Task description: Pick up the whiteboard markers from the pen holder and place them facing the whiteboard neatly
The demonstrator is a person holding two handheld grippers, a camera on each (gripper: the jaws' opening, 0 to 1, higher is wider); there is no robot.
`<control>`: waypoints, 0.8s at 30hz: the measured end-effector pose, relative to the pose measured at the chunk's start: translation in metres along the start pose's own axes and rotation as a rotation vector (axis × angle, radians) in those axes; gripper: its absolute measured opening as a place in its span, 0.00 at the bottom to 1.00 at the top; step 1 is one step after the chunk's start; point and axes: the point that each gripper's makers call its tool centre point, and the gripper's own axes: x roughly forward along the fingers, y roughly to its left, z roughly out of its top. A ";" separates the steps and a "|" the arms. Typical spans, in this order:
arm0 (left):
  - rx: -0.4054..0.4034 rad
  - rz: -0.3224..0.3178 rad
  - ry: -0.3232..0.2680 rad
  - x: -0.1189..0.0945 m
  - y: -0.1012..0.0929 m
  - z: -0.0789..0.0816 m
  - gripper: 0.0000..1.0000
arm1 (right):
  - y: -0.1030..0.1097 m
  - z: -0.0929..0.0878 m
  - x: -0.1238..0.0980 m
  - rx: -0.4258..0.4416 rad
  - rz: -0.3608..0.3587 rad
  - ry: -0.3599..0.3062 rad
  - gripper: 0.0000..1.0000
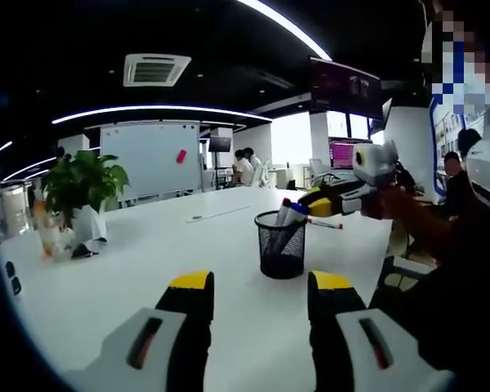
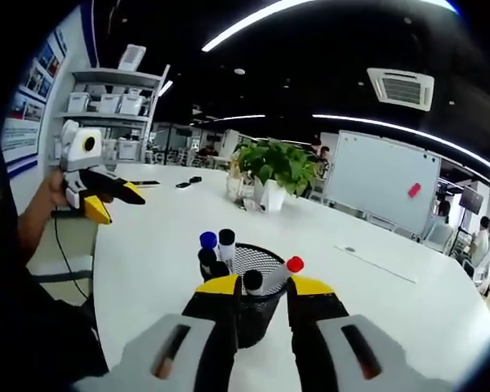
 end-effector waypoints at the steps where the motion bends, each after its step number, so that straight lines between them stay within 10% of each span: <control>1: 0.000 0.000 0.000 0.000 0.000 0.000 0.47 | 0.000 0.000 0.000 -0.001 0.000 0.000 0.25; 24: 0.001 0.007 -0.001 -0.002 0.002 0.001 0.47 | 0.003 0.001 0.003 0.005 0.003 -0.004 0.13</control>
